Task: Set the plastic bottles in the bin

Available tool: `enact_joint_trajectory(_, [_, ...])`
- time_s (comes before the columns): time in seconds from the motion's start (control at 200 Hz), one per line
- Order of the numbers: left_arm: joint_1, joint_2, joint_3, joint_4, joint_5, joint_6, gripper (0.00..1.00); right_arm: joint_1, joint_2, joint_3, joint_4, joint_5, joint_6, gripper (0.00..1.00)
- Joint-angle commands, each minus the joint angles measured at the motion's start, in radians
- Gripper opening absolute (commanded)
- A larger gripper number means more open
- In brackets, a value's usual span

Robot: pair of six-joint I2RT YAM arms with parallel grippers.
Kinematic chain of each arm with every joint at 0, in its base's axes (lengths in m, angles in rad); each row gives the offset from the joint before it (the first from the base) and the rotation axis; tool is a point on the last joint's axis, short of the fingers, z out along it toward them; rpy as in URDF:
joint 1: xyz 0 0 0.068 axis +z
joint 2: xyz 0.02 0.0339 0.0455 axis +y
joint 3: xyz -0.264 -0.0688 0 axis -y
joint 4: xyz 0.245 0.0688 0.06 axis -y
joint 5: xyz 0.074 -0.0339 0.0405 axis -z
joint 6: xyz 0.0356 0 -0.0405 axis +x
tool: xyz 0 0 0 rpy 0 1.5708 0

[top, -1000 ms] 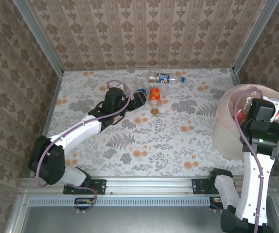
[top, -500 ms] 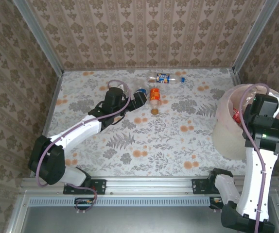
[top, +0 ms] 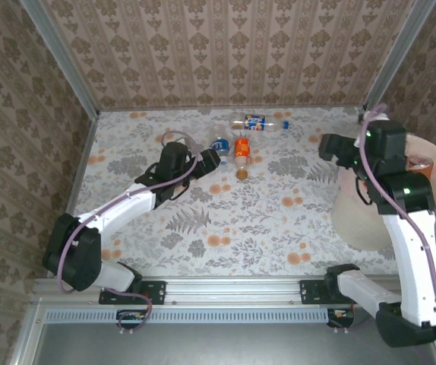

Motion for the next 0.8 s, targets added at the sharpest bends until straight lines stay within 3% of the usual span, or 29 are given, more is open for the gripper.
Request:
enact_joint_trajectory(0.0, [0.017,-0.054,-0.033,-0.044,-0.047,-0.028,1.00,0.111,0.079,0.035,0.103,-0.041,0.028,1.00])
enact_joint_trajectory(0.28, [0.058,-0.112,-0.090,-0.095,-0.073,-0.058,1.00,0.296,0.334,0.000,0.328,-0.057,0.059,1.00])
enact_joint_trajectory(0.51, [0.078,-0.175,-0.135,-0.116,-0.073,-0.048,1.00,0.304,0.547,-0.067,0.515,-0.150,0.185,1.00])
enact_joint_trajectory(0.795, [0.092,-0.233,-0.177,-0.149,-0.109,-0.059,1.00,0.305,0.859,0.027,0.536,-0.141,0.257,0.99])
